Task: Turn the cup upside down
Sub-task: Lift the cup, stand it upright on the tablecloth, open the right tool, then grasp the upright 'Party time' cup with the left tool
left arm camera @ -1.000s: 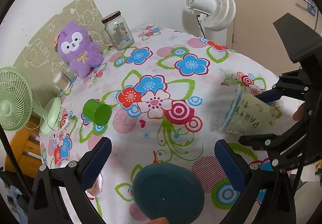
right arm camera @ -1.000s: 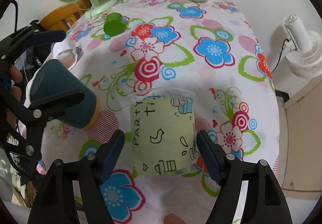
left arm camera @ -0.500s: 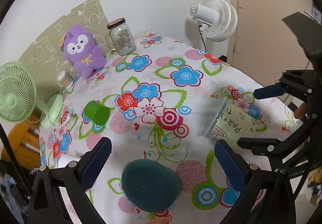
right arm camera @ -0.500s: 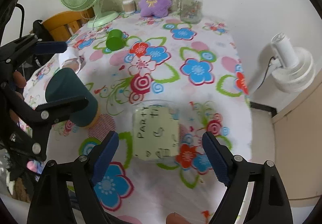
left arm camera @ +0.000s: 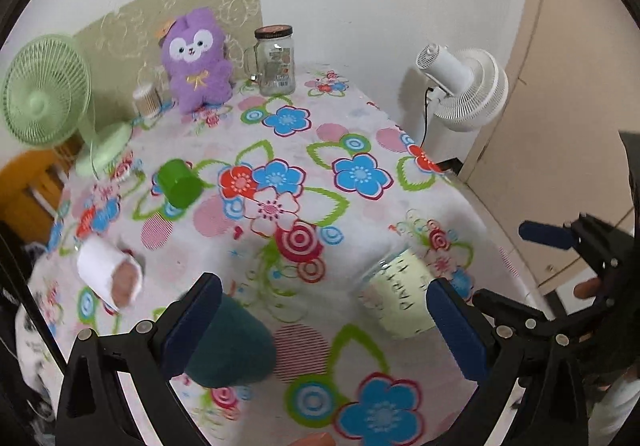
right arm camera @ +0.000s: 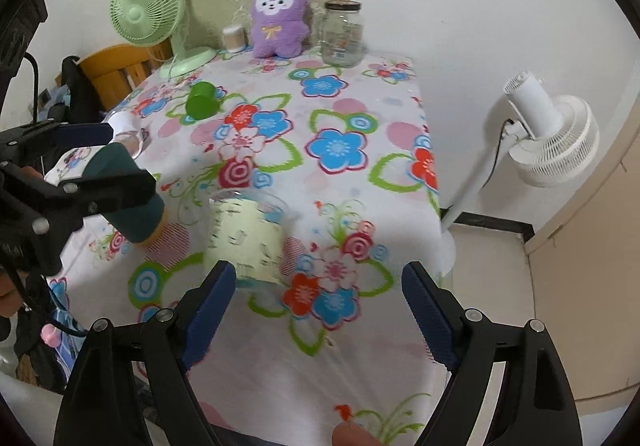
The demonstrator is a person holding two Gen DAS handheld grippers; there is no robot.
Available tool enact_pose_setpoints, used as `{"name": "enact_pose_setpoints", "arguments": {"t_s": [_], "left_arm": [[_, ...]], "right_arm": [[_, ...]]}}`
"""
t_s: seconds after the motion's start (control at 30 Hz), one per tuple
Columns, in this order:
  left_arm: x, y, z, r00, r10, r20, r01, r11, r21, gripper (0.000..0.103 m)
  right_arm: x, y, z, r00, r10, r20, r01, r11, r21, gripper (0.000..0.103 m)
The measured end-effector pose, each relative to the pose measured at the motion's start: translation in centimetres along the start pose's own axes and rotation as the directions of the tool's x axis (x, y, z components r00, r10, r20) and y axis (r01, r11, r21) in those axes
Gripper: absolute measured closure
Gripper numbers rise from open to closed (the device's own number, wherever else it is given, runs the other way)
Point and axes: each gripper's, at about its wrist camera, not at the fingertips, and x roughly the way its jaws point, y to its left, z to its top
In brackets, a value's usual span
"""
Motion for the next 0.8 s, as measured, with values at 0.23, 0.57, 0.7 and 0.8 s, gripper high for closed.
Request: {"name": "enact_pose_setpoints", "arguments": {"t_s": [0.23, 0.57, 0.7, 0.8], "left_arm": [[1.0, -1.7, 0.2, 1.000, 0.016, -0.001, -0.016, 1.000, -0.021, 0.000], [4.3, -3.1, -0.2, 0.996, -0.014, -0.088, 0.008, 0.997, -0.073, 0.000], [5.8, -3.3, -0.1, 0.992, -0.014, -0.123, 0.002, 0.996, -0.094, 0.000], [6.8, -3.5, 0.0, 0.990, -0.002, -0.140, -0.013, 0.994, -0.104, 0.000]], "right_arm": [[0.8, -3.4, -2.0, 0.999, 0.031, -0.034, -0.027, 0.994, 0.105, 0.016], [1.6, -5.8, -4.5, 0.994, 0.093, -0.061, -0.081, 0.980, 0.183, 0.016], [2.0, -6.2, -5.3, 0.992, 0.106, -0.071, -0.090, 0.977, 0.193, 0.016], [2.1, -6.6, -5.8, 0.991, 0.110, -0.074, -0.093, 0.976, 0.199, 0.016]]}}
